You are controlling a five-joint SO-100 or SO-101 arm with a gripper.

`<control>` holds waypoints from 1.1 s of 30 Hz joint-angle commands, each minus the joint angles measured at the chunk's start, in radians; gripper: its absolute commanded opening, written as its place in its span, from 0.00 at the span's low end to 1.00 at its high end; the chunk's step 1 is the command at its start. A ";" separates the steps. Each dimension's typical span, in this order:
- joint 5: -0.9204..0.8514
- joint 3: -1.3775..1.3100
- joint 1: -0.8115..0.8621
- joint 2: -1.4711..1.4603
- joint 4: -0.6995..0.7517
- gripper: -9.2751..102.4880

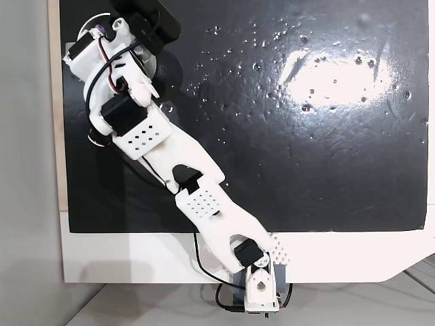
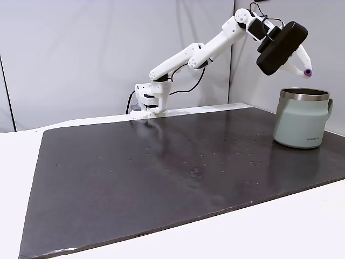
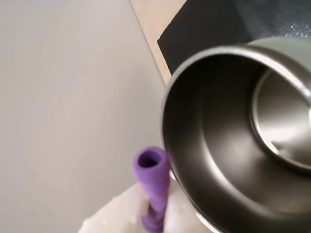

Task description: Grasp a pengrip and put it in the cup.

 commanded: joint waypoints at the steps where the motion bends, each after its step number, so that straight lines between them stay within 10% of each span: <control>1: 0.015 -0.052 0.014 0.003 -0.046 0.08; 33: 0.006 -0.052 0.051 0.009 -0.029 0.35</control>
